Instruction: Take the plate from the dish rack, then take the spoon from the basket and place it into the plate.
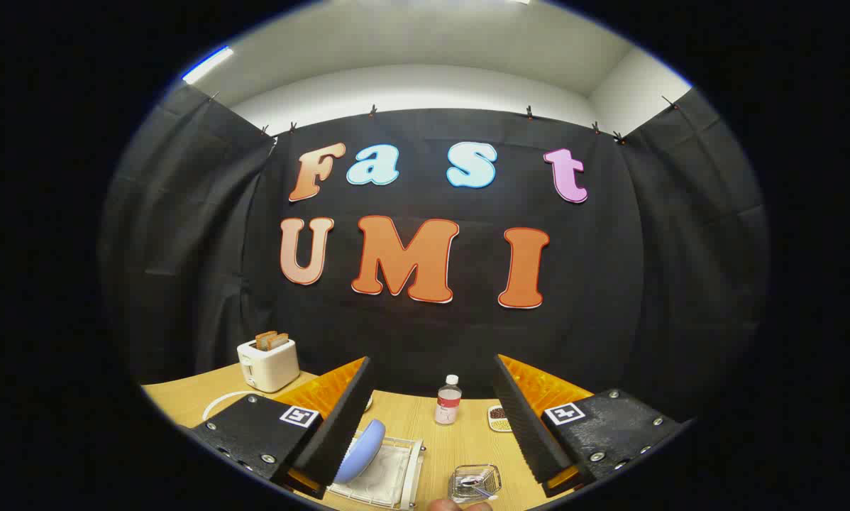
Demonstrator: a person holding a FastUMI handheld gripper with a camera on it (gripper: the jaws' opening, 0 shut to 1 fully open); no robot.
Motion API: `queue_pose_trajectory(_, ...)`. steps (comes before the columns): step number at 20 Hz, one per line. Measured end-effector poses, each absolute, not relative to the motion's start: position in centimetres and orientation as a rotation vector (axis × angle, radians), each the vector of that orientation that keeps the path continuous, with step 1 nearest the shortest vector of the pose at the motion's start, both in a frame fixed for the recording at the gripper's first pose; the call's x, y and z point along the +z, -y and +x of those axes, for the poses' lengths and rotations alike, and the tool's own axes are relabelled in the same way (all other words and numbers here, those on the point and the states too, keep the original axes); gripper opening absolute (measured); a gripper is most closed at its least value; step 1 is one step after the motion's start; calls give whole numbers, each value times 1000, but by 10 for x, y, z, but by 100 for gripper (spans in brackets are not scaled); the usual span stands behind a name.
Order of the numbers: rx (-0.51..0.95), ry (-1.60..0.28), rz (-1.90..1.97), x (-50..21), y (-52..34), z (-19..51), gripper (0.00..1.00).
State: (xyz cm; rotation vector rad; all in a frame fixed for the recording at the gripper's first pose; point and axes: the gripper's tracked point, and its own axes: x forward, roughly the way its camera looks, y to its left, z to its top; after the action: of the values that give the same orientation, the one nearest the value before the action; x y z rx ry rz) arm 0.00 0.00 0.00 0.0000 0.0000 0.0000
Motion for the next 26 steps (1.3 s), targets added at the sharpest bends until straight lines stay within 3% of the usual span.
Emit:
queue_pose_trajectory(16,45,-73,-5,-26,-17,19,100)
queue_pose_trajectory(26,145,-326,113,-83,-47,50,100)
